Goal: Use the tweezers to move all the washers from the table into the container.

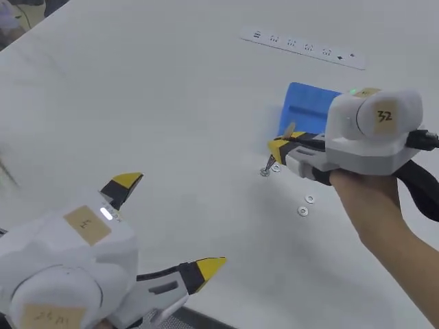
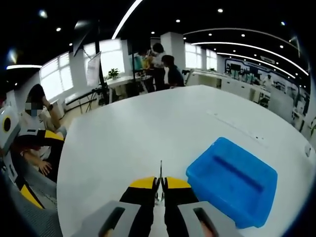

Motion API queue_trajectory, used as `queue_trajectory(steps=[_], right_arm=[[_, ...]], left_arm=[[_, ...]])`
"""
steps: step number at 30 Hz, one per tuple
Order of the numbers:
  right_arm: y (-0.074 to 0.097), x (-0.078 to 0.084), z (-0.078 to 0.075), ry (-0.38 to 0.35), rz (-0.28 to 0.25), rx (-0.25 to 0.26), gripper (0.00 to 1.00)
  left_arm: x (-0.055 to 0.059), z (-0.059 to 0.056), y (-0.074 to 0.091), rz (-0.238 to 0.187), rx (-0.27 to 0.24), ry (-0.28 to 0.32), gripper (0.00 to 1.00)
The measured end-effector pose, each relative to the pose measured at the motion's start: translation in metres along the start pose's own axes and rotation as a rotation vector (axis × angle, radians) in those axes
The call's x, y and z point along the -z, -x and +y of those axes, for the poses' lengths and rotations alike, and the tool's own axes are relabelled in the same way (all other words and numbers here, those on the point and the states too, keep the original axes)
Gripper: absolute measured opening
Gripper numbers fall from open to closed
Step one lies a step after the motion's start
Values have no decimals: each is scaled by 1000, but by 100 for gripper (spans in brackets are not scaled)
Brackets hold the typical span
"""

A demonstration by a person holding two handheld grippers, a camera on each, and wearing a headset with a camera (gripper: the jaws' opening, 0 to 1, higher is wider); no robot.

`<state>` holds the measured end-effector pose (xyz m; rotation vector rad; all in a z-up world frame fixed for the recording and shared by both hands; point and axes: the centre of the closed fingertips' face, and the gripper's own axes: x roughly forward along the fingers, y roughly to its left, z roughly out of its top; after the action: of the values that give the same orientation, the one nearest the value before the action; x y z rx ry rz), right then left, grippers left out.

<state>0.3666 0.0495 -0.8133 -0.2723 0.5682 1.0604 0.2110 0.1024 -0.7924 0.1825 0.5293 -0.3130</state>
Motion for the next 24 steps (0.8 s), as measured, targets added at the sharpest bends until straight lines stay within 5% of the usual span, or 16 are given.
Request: queue_trajectory(steps=[19, 24], right_arm=[[1, 3, 4, 33, 8, -8, 1], [6, 2, 4, 32, 20, -7, 1]], left_arm=[[0, -2, 0, -6, 3, 5, 90], [-13, -8, 2, -77, 36, 55, 98]])
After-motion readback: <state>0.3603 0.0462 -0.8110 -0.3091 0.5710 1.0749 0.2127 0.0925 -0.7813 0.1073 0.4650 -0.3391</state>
